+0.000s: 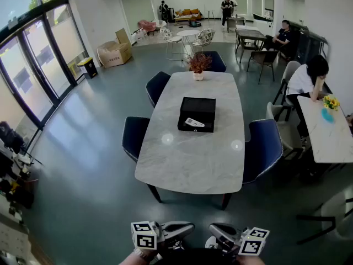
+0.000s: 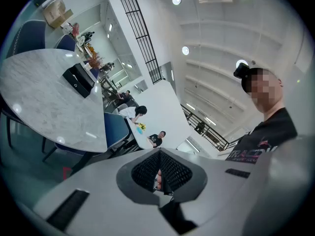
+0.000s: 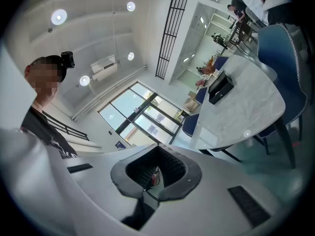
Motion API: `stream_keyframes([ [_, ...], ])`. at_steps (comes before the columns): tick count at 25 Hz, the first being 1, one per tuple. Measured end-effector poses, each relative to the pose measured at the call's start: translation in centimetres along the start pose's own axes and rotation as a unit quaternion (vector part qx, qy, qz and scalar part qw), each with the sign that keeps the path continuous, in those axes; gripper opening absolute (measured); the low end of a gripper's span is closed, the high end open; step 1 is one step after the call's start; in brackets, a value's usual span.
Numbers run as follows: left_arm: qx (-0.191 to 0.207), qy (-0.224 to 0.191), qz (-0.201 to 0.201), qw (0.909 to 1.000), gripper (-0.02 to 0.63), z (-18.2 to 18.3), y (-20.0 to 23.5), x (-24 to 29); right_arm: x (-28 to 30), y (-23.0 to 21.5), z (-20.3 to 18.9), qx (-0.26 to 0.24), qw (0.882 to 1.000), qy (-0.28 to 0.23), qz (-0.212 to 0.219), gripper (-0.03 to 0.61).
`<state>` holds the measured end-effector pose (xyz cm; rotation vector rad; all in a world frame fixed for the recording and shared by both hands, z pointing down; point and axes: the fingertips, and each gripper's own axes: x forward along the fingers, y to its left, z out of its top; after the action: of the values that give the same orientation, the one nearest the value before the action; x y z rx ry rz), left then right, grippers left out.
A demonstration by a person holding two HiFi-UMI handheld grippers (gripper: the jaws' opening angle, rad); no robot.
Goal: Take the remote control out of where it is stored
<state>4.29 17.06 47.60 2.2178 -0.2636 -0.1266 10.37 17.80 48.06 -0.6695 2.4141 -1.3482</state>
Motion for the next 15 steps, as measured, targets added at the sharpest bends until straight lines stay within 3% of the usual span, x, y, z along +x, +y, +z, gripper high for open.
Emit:
stream_keyframes([
  [15, 0.003, 0.000, 0.009, 1.0000, 0.003, -1.1, -0.9, 2.0, -2.3, 0.0, 0.9, -0.001, 1.000, -0.005, 0.020, 0.009],
])
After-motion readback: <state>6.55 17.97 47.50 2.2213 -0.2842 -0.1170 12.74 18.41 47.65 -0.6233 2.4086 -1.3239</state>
